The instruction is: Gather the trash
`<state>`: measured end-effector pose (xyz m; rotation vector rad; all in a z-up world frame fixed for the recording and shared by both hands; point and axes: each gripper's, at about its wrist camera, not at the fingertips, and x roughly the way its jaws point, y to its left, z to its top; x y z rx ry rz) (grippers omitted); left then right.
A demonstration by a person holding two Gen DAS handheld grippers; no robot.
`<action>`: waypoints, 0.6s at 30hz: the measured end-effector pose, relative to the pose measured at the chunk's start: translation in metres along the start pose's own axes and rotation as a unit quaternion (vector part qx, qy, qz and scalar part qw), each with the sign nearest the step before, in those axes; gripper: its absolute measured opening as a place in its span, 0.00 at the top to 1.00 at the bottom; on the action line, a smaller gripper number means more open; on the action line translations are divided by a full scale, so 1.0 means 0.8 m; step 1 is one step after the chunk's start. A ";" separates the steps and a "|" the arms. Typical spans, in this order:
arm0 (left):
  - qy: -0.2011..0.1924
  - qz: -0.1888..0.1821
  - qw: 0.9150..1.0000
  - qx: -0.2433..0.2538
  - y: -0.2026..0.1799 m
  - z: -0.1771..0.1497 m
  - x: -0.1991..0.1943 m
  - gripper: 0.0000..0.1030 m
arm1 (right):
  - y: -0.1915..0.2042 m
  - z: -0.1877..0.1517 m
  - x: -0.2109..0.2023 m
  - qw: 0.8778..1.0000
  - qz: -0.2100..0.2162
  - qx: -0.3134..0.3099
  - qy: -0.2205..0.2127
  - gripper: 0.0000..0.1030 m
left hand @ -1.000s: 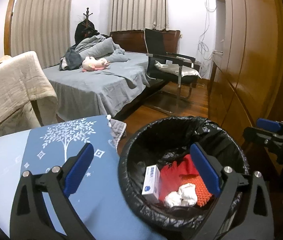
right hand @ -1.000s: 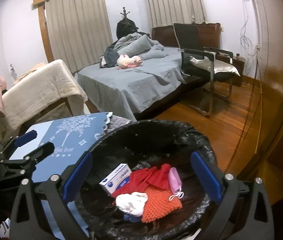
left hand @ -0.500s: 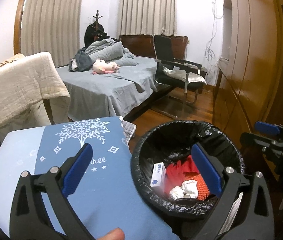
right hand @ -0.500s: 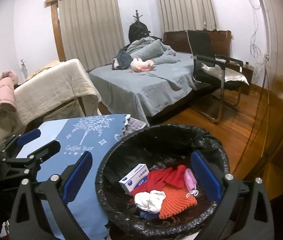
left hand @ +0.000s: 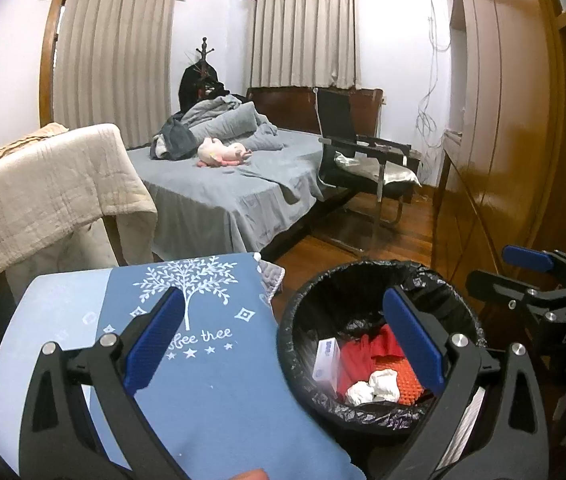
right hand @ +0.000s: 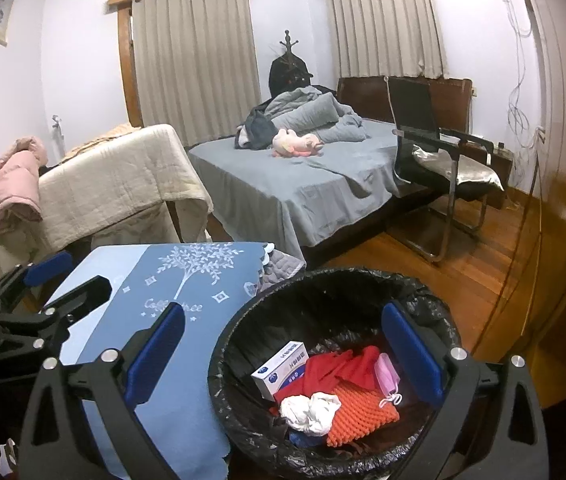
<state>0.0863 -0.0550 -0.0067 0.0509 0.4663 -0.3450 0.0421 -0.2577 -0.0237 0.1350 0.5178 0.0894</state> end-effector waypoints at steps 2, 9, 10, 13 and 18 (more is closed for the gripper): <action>-0.004 0.002 1.000 -0.003 0.002 0.002 -0.003 0.06 | 0.003 0.001 -0.003 1.000 0.000 -0.001 -0.004 0.06; -0.012 0.007 1.000 -0.005 0.004 0.004 -0.012 0.06 | 0.009 0.004 -0.007 1.000 -0.002 -0.007 -0.011 0.06; -0.013 0.007 1.000 -0.005 0.004 0.004 -0.012 0.06 | 0.009 0.004 -0.008 1.000 -0.002 -0.008 -0.011 0.06; -0.015 0.009 1.000 -0.006 0.005 0.005 -0.014 0.06 | 0.011 0.004 -0.009 1.000 -0.002 -0.009 -0.012 0.06; -0.018 0.010 1.000 -0.008 0.006 0.006 -0.016 0.06 | 0.012 0.004 -0.009 1.000 -0.002 -0.009 -0.013 0.06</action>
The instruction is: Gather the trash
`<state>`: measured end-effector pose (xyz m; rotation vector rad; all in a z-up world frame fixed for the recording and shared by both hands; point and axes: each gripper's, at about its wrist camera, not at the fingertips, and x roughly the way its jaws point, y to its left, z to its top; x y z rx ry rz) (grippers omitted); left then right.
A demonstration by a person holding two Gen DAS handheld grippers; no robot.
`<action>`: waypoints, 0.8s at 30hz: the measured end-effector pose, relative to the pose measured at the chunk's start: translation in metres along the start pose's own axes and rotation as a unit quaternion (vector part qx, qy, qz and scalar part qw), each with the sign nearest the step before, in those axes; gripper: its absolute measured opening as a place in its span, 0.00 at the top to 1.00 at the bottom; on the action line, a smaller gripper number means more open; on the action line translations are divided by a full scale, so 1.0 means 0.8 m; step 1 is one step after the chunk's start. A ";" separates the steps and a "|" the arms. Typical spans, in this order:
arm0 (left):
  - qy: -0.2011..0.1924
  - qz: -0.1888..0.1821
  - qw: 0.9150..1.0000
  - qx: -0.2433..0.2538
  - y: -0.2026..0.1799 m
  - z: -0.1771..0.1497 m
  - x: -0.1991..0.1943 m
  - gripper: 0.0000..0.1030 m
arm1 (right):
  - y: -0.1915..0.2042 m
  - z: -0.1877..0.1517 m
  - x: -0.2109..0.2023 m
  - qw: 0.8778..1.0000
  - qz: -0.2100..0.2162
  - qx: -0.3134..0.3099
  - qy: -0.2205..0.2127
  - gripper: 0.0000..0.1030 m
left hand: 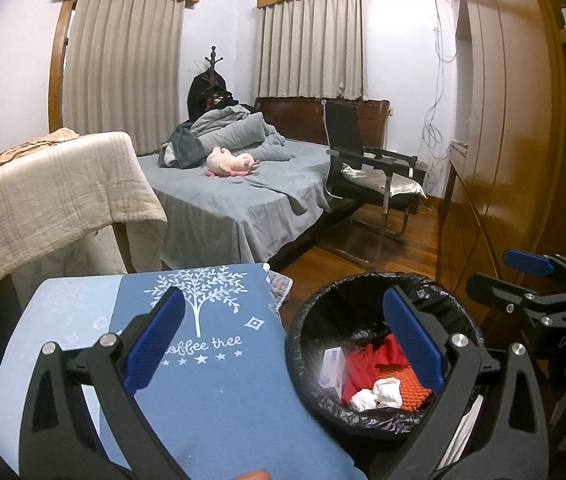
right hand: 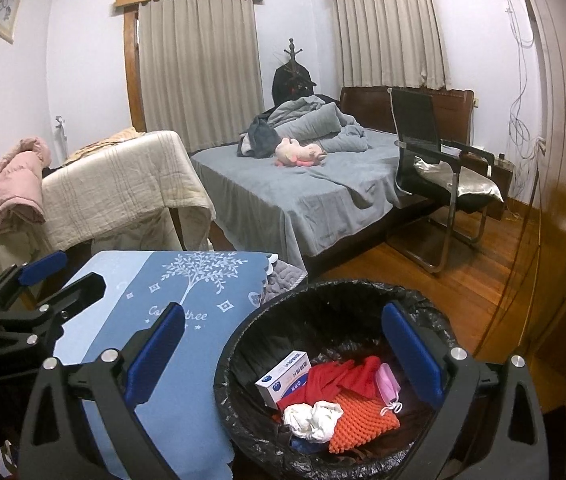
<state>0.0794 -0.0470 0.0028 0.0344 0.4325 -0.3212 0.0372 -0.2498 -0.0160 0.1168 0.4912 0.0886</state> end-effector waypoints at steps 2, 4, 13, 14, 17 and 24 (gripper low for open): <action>-0.001 0.000 1.000 -0.001 0.001 0.000 -0.001 0.06 | 0.000 0.000 0.000 1.000 0.000 0.000 0.000 0.06; -0.001 0.000 1.000 0.000 0.001 0.000 -0.001 0.06 | 0.000 0.000 0.000 1.000 0.000 0.000 0.000 0.06; 0.000 0.000 1.000 0.000 0.002 0.000 -0.001 0.06 | 0.002 0.000 0.000 1.000 0.001 0.001 0.000 0.06; 0.000 0.000 1.000 0.000 0.002 0.000 -0.001 0.06 | 0.001 0.000 0.000 1.000 0.001 0.000 0.000 0.06; 0.000 0.000 1.000 0.000 0.002 0.000 -0.001 0.06 | 0.002 0.000 0.000 1.000 0.000 0.000 0.000 0.06; 0.000 0.000 1.000 -0.001 0.002 0.000 -0.001 0.06 | 0.002 -0.001 0.000 1.000 0.000 0.000 0.000 0.06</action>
